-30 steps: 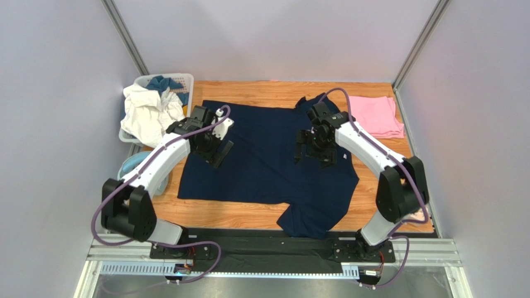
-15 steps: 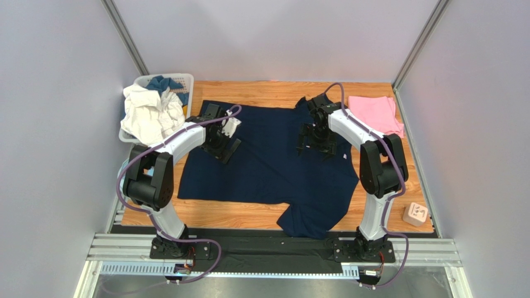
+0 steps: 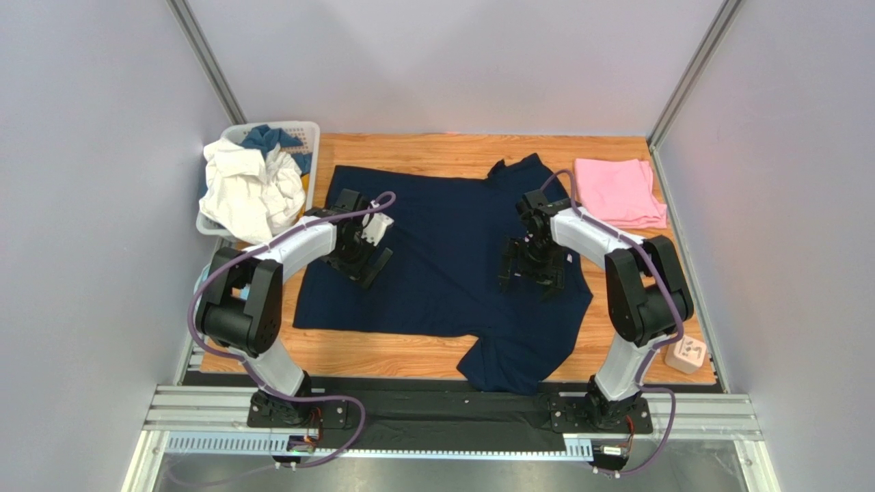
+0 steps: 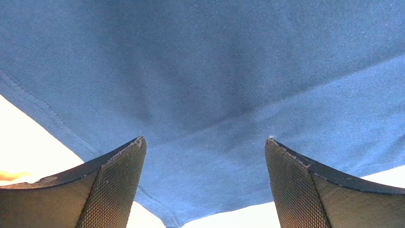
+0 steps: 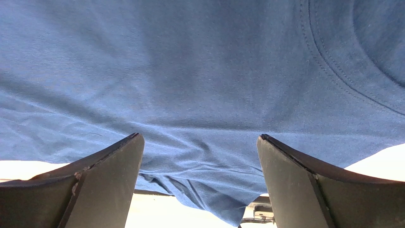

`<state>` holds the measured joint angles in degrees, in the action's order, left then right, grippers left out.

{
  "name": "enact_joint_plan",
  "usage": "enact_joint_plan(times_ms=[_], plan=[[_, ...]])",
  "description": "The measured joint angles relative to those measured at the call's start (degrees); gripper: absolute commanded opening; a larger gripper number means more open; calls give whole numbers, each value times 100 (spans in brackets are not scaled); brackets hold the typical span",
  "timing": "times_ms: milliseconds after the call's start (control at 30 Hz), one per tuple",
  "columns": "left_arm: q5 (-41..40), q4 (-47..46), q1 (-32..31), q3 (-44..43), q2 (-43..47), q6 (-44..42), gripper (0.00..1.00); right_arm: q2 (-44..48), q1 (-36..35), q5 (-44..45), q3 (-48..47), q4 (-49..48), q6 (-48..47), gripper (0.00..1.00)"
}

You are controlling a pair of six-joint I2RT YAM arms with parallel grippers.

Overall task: Fold and stack the t-shirts
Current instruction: Flatten out the tshirt

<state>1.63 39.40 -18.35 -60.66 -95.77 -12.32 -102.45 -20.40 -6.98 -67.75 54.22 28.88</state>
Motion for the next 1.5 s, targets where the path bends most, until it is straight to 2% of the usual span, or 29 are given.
enact_joint_plan(times_ms=[333,700,967,1200,1500], plan=[[-232,-223,0,136,-131,0,99,-326,0,-7,-28,-140,-24,96],[-236,-243,0,166,-208,-17,99,-328,2,-37,-26,-142,-55,96],[-188,-365,-20,483,63,-42,100,-131,2,-68,232,-238,-72,96],[-50,-229,-111,835,374,-66,100,205,2,-170,688,-271,-68,97],[48,264,-210,866,409,-280,100,323,2,-280,855,-260,-66,97]])
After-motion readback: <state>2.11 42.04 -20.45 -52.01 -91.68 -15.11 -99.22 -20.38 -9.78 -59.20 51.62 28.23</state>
